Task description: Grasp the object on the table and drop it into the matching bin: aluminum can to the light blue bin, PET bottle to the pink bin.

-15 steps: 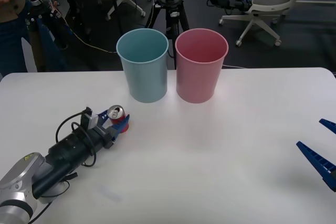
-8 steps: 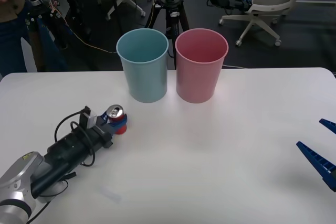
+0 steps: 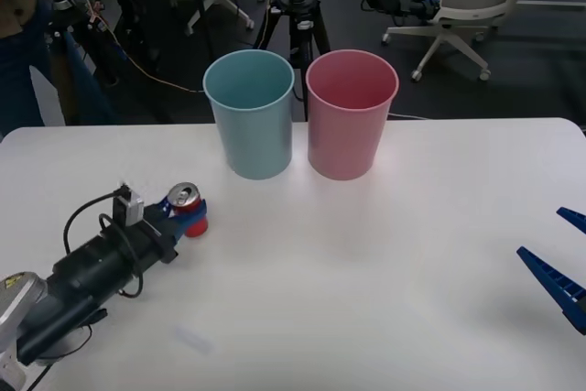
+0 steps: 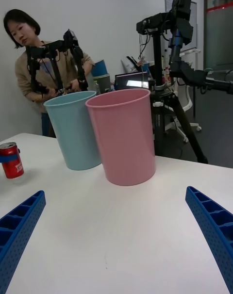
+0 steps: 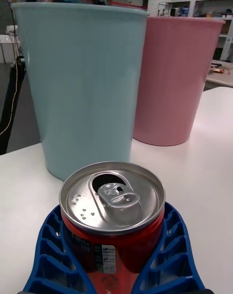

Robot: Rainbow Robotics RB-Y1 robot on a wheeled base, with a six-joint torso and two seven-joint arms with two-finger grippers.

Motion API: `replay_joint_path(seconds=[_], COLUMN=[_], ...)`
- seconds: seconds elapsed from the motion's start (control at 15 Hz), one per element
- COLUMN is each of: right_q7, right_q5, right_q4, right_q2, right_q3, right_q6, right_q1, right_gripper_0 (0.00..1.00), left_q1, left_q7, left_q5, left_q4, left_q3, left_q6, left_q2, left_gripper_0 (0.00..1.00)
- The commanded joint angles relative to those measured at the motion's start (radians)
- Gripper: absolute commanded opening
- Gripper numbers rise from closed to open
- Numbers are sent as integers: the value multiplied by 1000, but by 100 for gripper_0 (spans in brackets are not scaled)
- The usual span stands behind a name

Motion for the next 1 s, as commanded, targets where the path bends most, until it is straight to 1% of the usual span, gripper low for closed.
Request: replay_joint_path(seconds=[0.07, 0.2, 0.27, 0.4, 0.53, 0.67, 0.8, 0.87, 0.93, 1.0], right_q7=[0, 0, 0, 0, 0, 0, 0, 0, 0, 0], right_q5=[0, 0, 0, 0, 0, 0, 0, 0, 0, 0], right_q4=[0, 0, 0, 0, 0, 0, 0, 0, 0, 0], right_q2=[0, 0, 0, 0, 0, 0, 0, 0, 0, 0], right_q3=[0, 0, 0, 0, 0, 0, 0, 0, 0, 0], right_q6=[0, 0, 0, 0, 0, 0, 0, 0, 0, 0], right_q1=[0, 0, 0, 0, 0, 0, 0, 0, 0, 0], right_gripper_0=[100, 100, 100, 100, 100, 100, 100, 100, 100, 100], left_q1=[104, 182, 220, 269, 271, 268, 266, 263, 263, 262], left_q7=[95, 158, 195, 280, 320, 333, 346, 351, 353, 354], left_q5=[-11, -19, -19, -5, 1, 2, 41, 56, 91, 102], left_q4=[-198, -352, -439, -548, -600, -632, -666, -677, -695, -718], left_q3=[-12, -12, -12, -11, 15, 34, 49, 52, 52, 52], left_q6=[65, 133, 171, 203, 209, 220, 235, 242, 254, 277], left_q2=[47, 90, 124, 190, 237, 280, 342, 378, 428, 460], left_gripper_0=[0, 0, 0, 0, 0, 0, 0, 0, 0, 0])
